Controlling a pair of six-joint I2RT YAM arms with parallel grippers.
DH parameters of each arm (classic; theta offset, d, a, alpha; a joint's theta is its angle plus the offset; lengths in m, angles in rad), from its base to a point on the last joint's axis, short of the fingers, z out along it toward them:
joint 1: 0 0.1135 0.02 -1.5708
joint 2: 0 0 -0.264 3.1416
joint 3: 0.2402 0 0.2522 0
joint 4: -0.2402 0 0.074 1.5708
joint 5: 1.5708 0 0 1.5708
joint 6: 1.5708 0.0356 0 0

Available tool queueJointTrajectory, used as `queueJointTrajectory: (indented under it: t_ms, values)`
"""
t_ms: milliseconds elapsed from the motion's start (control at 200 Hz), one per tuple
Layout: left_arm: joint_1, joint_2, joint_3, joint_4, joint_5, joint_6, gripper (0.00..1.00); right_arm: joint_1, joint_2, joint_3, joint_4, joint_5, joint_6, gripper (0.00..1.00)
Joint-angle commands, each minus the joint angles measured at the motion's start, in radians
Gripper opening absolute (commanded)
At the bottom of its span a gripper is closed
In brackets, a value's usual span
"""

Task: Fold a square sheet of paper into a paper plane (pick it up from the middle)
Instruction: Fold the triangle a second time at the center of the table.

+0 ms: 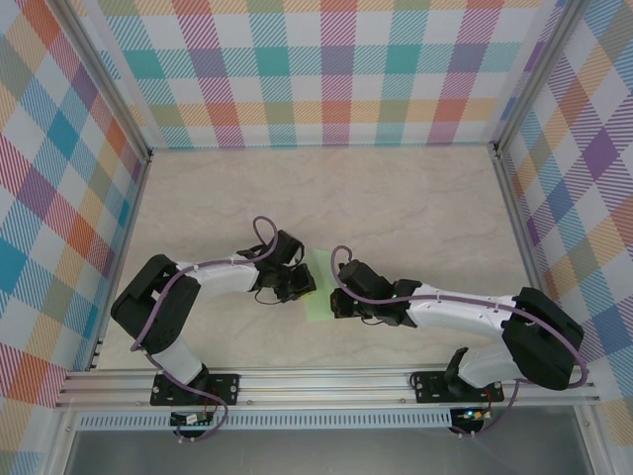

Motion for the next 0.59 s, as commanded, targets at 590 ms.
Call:
queueJointTrajectory:
  t_ms: [590]
  values:
    - [-0.018,-0.152,-0.019,-0.070,-0.145,-0.039,0.16,0.004,0.051,0.008,0.194,0.141,0.409,0.06]
